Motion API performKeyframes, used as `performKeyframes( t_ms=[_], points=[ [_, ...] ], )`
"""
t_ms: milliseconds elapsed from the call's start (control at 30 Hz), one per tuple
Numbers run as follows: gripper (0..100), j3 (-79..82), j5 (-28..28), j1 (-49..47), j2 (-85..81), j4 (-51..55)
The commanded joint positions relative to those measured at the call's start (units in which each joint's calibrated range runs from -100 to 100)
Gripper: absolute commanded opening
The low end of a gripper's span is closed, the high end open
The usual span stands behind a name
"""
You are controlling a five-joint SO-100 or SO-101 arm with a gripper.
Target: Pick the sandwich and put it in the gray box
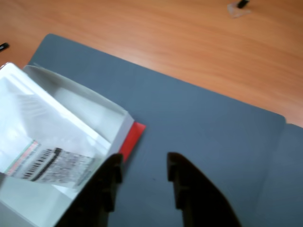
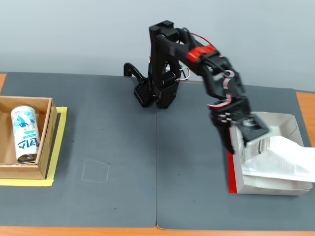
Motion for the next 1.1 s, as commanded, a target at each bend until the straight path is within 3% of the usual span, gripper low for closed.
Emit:
performKeyframes(
  t_ms=[0, 433, 800, 1067],
  points=[
    [9, 5.3, 1.6, 5.2, -8.3, -1.0],
    [9, 32.1, 4.0, 22.0, -32.5, -1.1],
    [8, 51.3, 4.1, 26.7, -54.3, 0.0],
    [8, 58.0, 4.0, 26.6, -63.9, 8.8]
  ],
)
